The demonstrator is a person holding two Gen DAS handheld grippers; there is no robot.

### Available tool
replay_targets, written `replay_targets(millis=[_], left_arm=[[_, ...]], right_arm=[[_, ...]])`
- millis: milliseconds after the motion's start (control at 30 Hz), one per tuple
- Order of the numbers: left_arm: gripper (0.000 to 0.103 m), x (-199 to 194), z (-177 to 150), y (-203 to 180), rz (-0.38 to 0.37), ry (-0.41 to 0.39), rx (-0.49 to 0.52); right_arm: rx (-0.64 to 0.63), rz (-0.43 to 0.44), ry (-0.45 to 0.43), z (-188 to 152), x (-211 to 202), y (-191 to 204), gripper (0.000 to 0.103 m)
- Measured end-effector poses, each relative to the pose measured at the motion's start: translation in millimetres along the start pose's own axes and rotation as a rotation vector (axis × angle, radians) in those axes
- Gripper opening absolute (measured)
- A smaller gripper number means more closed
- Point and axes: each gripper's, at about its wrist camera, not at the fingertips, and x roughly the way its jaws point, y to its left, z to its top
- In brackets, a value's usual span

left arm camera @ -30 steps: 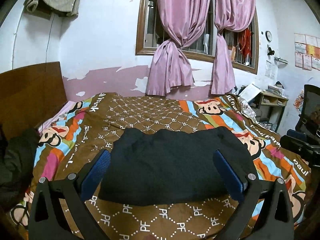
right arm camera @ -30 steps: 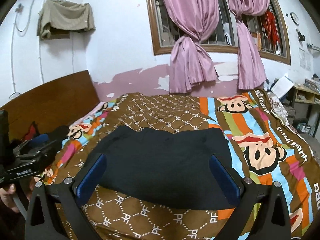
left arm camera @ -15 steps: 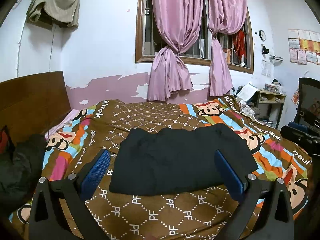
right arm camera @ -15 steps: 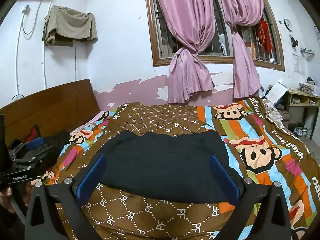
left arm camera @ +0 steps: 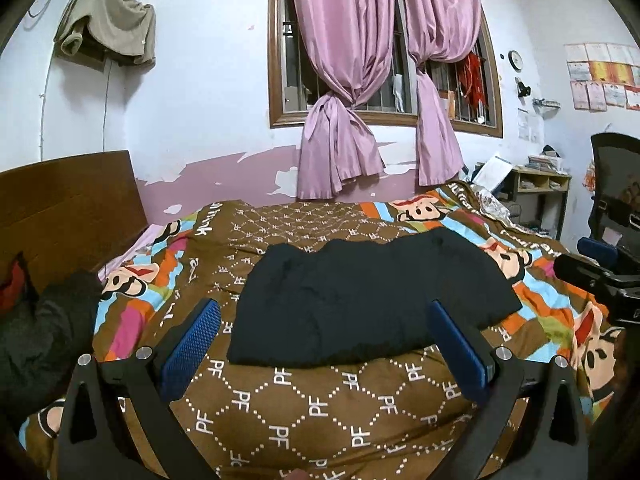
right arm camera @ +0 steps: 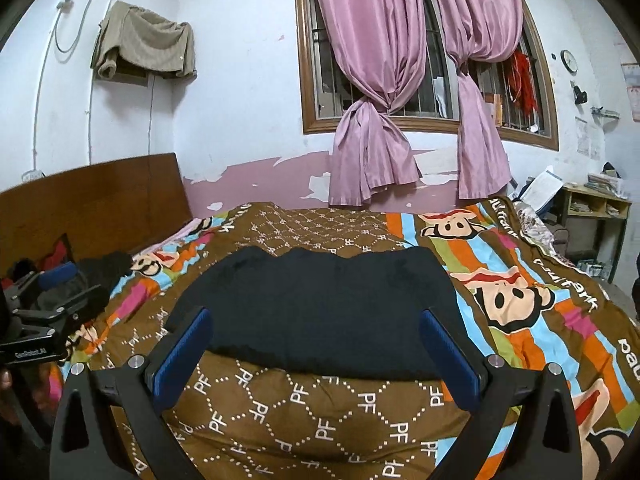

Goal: Fold large clothes

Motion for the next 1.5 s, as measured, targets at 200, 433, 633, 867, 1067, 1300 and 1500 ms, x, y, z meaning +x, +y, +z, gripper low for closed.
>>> replay_targets(millis=[200, 433, 633, 867, 1067, 1300, 1500], left_arm=[[0.101, 2.7, -22.0, 1.1, -0.002, 0.018, -0.04], [0.101, 6.1, -44.1, 2.9, -0.004, 0.035, -0.059], [0.101, 7.3, -55.3, -0.5, -0.02, 0.039, -0.054], [0.101, 11.7, -64.2, 1.6, -0.015, 0.061, -0.062], [0.101, 13.5, -68.6, 5.5, -0.009, 0.073, -0.076], [0.101, 15.1, -71.3, 6.7, -0.006, 0.08, -0.07], [0.101, 15.6, -71.4, 6.7, -0.006, 0.08, -0.069]], right_arm=[[0.005, -0.011, 0.025, -24.2, 3.2, 6.3, 0.103], [-0.003, -0.036, 0.027, -41.4, 4.5, 8.5, 0.103], [0.026, -0.039, 0.052, -50.9, 13.7, 6.3, 0.103], [0.05, -0.039, 0.133, -64.6, 30.5, 6.7, 0.103], [0.044, -0.04, 0.159, -69.4, 35.1, 9.1, 0.103], [0.043, -0.041, 0.162, -69.7, 35.7, 9.6, 0.103], [0.043, -0.04, 0.16, -69.6, 35.7, 8.9, 0.103]])
